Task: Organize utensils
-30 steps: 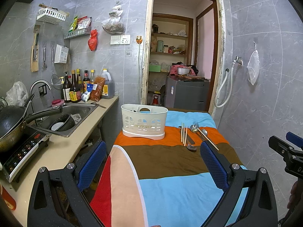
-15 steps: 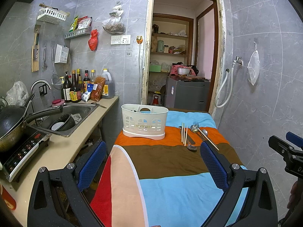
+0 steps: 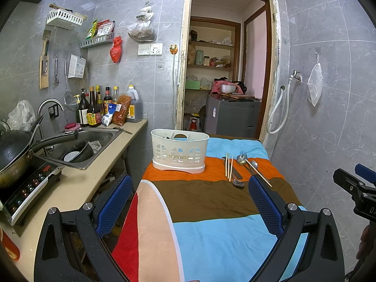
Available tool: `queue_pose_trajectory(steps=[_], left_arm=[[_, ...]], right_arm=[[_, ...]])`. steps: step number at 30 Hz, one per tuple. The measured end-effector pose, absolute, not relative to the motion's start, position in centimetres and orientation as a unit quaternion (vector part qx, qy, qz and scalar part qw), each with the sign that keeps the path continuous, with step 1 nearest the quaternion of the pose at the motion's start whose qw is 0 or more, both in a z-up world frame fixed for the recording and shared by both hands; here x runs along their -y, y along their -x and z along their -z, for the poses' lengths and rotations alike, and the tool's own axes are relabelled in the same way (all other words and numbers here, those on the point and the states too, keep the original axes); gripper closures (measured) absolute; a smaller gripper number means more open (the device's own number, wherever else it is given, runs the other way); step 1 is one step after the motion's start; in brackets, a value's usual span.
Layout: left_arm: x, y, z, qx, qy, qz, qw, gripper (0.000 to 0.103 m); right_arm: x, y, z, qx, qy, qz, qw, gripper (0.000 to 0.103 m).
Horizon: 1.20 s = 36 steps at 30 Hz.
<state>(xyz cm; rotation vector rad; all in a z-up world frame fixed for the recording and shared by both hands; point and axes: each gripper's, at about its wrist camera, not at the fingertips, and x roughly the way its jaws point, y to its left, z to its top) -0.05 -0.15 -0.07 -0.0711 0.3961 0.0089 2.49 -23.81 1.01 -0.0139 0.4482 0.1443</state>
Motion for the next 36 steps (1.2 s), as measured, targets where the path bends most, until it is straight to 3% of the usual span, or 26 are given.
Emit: queue_pose_trajectory(steps=[28, 36], left_arm=[[-1.6, -0.5, 0.3, -0.2, 0.033, 0.005, 0.979, 0.006], [-1.7, -2.8, -1.5, -0.152, 0.048, 0.029, 0.987, 0.006]], right_arm=[[23.4, -2.4, -0.7, -0.22, 0.002, -0.073, 0.973, 0.0], [21.6, -3.5, -1.4, -0.199, -0.005, -0.068, 0.978, 0.0]])
